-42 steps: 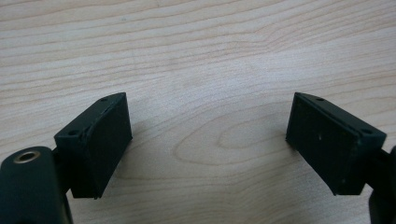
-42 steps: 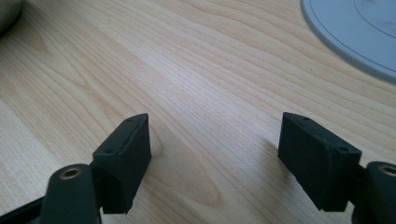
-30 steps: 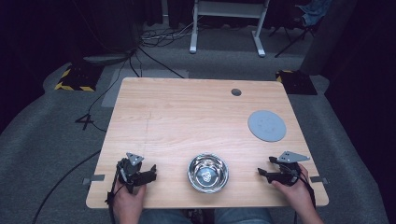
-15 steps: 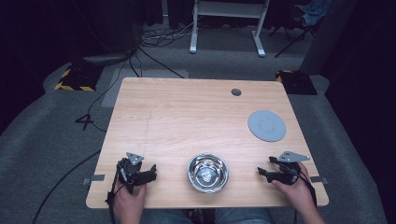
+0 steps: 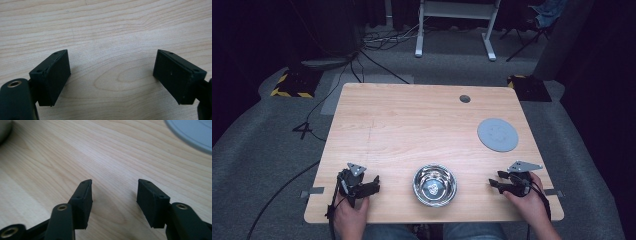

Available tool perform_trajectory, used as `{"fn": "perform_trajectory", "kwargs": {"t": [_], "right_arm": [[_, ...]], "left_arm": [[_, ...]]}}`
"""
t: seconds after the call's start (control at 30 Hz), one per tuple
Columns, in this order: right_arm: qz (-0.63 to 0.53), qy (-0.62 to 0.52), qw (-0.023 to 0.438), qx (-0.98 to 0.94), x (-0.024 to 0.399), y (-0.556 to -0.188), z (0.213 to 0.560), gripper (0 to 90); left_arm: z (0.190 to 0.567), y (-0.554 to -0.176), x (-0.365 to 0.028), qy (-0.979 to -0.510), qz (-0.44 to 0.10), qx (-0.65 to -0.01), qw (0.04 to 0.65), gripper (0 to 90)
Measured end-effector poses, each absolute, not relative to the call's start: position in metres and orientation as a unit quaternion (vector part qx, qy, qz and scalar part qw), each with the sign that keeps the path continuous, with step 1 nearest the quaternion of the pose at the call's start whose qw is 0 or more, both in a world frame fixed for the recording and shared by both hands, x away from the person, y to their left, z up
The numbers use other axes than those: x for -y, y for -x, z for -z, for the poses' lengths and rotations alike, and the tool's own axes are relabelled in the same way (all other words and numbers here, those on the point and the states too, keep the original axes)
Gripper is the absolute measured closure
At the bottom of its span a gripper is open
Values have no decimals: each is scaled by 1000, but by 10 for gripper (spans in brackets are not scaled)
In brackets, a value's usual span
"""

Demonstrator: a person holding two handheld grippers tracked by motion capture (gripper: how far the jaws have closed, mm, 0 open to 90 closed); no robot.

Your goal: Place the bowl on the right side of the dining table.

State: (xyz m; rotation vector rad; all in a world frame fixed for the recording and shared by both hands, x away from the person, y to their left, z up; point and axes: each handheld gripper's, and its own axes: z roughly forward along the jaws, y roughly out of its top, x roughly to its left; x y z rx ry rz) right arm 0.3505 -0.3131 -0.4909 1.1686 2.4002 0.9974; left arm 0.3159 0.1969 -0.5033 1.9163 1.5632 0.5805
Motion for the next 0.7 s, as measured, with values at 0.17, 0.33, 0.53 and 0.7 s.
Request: {"fn": "perform_trajectory", "kwargs": {"t": [0.17,0.33,0.53,0.7], "right_arm": [[-341,-391,141,-843,304,-351,474,476],[-346,-370,142,-850,293,-354,455,474],[-349,-347,143,-859,282,-359,441,472],[-359,-342,135,-858,272,-367,433,491]], "left_arm": [[503,-316,-197,-722,-216,-587,297,142],[503,-316,-197,-721,-217,-587,297,142],[503,-316,-197,-720,-216,-588,298,142],[504,-313,-199,-725,-214,-581,302,142]]}}
